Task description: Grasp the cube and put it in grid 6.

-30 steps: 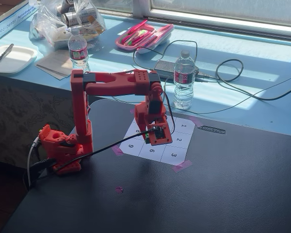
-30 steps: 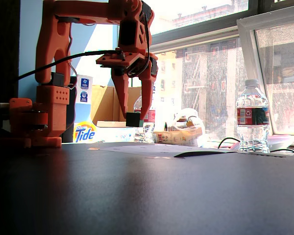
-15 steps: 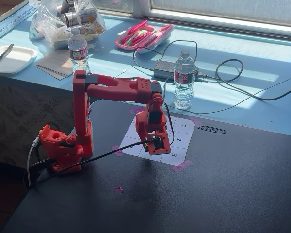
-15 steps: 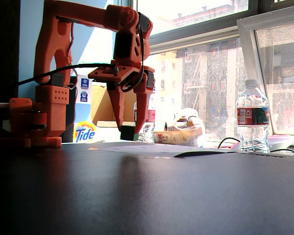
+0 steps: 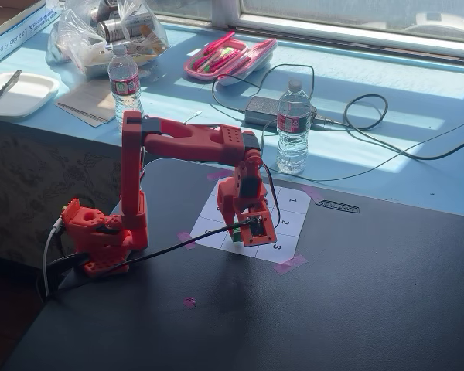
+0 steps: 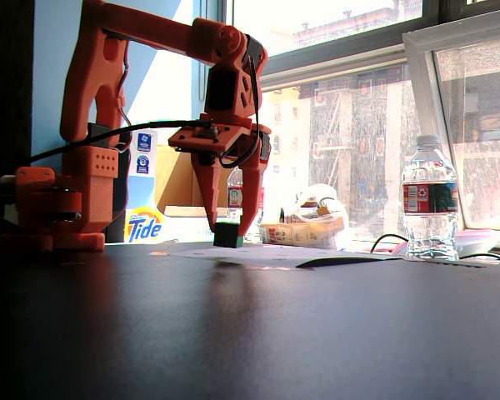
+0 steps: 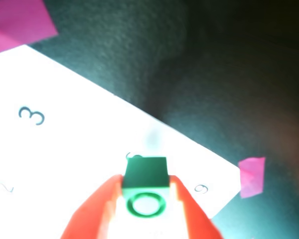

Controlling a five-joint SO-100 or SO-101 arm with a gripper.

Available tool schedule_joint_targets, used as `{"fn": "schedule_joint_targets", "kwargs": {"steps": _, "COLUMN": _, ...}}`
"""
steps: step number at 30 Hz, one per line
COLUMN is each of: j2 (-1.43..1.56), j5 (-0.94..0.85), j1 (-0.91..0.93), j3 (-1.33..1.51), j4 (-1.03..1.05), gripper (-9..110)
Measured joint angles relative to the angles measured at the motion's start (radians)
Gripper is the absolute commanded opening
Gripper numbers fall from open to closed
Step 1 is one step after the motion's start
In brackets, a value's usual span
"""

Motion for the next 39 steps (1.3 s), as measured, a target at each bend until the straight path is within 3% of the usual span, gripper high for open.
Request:
{"fn": "schedule_joint_targets", "kwargs": {"steps": 7, "j2": 0.0, "j5": -0.017, "j1": -0.002, "j3": 0.0, "j4": 0.018, "gripper": 28}}
{"fn": "schedule_joint_targets", "kwargs": {"steps": 16, "j2": 0.014, "j5": -0.028, "j1": -0.002, "j3": -0.011, "j4": 0.06, "gripper": 36}}
{"fn": "schedule_joint_targets", "kwargs": {"steps": 19, "j2": 0.067, "j5": -0.04, "j1": 0.009, "j3": -0.071, "j4": 0.135, "gripper": 29}}
{"fn": "schedule_joint_targets", "kwargs": {"steps": 24, "j2": 0.209, "j5": -0.058, "j1": 0.117, "j3": -0.21, "j4": 0.259, "gripper": 1}}
{"fn": "schedule_joint_targets", "kwargs": {"steps": 31, "j2": 0.391, "j5": -0.129, "j1": 0.348, "j3": -0.272, "j4": 0.307, "gripper": 0}}
{"fn": "schedule_joint_targets", "kwargs": {"steps": 39, "j2": 0.647, "j5": -0.25, "j1": 0.604, "j3": -0.094, "j4": 0.109, "gripper": 0}}
